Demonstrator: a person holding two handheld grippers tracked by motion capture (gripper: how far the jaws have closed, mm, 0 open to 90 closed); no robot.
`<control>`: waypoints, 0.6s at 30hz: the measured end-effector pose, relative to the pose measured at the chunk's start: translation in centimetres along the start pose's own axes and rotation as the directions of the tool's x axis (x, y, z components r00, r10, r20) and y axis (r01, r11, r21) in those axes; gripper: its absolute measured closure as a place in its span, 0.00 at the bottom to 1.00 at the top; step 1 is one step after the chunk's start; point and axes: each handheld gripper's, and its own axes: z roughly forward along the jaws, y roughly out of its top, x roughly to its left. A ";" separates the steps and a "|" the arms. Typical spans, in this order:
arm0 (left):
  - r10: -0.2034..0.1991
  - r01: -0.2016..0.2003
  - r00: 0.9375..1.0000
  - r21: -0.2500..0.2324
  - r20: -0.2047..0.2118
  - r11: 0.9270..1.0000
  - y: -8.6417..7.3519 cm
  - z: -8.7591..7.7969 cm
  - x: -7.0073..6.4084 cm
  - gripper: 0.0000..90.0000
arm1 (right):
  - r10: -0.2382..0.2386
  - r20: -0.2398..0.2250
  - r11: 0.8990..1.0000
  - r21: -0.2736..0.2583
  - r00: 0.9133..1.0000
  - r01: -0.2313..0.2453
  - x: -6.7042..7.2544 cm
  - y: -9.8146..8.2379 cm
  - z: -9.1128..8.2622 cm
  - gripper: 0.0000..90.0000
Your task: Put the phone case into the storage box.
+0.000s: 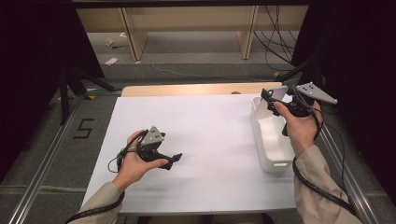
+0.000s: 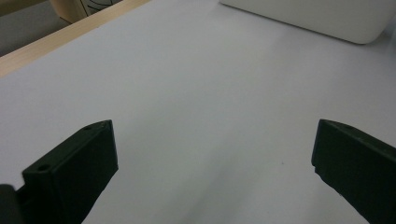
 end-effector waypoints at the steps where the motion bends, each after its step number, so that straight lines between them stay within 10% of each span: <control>1: -0.001 0.001 1.000 -0.002 0.000 1.000 0.0 0.0 0.0 0.00 | 0.000 0.003 1.000 0.001 1.000 0.000 0.0 0.0 0.0 0.21; 18: -0.001 0.001 1.000 0.000 -0.006 1.000 0.0 0.0 0.0 0.00 | 0.011 0.034 1.000 -0.001 0.999 -0.010 -0.8 0.1 -0.4 0.21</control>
